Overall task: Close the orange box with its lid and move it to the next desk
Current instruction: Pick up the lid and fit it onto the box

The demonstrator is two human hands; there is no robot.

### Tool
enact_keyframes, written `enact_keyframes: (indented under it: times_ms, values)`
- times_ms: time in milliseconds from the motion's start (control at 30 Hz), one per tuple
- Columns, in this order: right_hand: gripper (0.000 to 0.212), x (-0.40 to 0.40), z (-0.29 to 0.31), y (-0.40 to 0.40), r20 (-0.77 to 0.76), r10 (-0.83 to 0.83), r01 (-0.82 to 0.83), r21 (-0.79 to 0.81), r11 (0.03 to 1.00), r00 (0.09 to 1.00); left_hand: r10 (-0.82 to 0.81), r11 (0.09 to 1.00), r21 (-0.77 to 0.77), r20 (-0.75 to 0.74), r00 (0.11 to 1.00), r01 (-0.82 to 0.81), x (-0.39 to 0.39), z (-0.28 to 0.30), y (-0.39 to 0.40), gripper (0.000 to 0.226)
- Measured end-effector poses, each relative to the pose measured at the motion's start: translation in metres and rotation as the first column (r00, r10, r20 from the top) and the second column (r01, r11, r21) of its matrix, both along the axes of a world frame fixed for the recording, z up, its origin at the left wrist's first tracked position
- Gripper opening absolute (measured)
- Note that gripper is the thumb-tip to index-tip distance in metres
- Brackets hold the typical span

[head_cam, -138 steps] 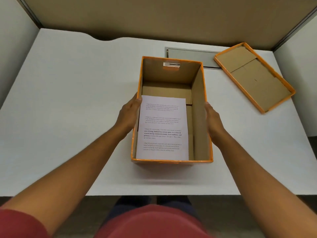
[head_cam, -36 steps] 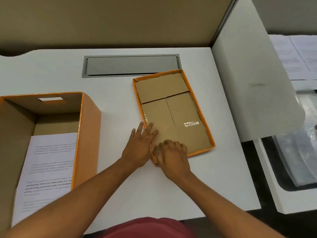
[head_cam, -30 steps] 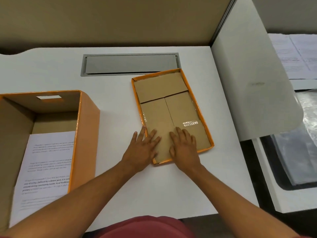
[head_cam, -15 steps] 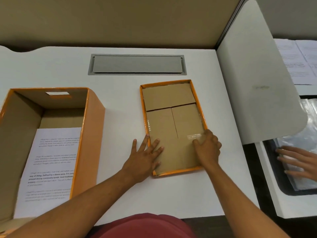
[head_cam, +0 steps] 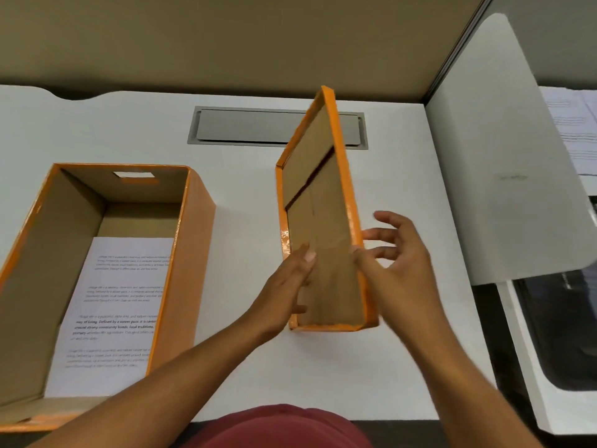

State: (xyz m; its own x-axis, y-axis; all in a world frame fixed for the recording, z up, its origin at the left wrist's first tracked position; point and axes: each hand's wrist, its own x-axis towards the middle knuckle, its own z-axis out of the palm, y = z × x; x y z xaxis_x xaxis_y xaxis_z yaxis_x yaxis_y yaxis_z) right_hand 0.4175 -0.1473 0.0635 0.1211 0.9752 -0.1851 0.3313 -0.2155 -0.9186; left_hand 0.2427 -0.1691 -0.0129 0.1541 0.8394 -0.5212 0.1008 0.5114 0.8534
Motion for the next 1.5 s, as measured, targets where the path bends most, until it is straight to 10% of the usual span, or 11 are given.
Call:
enact_keyframes:
  times_ms: [133,533,733,967,1200,1500]
  values:
    - [0.045,-0.042,0.009,-0.024,-0.134,0.077,-0.076,0.01,0.997,0.988,0.053,0.99,0.126,0.116,0.992,-0.068,0.005,0.04,-0.002,0.075]
    - [0.034,-0.03,-0.059,-0.005,-0.229,-0.061,0.043,-0.082,0.996,0.971,0.142,0.961,0.269,-0.295,0.945,-0.061,-0.017,0.063,0.004,0.014]
    - [0.063,-0.027,-0.096,0.033,-0.099,-0.106,0.071,-0.308,0.949,0.989,-0.014,0.981,0.194,-0.034,0.999,0.021,-0.081,0.078,-0.008,0.051]
    - [0.064,-0.04,-0.06,0.074,-0.507,-0.205,0.053,-0.298,0.953,0.837,-0.05,0.982,0.187,0.242,0.969,0.004,-0.162,0.075,-0.027,0.1]
    - [0.054,-0.114,-0.013,0.07,-0.707,-0.122,-0.124,-0.286,0.95,0.696,0.328,0.901,0.264,0.099,0.939,-0.343,-0.254,0.08,-0.049,0.072]
    - [0.043,-0.258,-0.011,0.036,-0.647,-0.118,-0.168,-0.363,0.917,0.753,0.571,0.803,0.359,-0.228,0.789,-0.477,-0.373,0.06,-0.097,0.073]
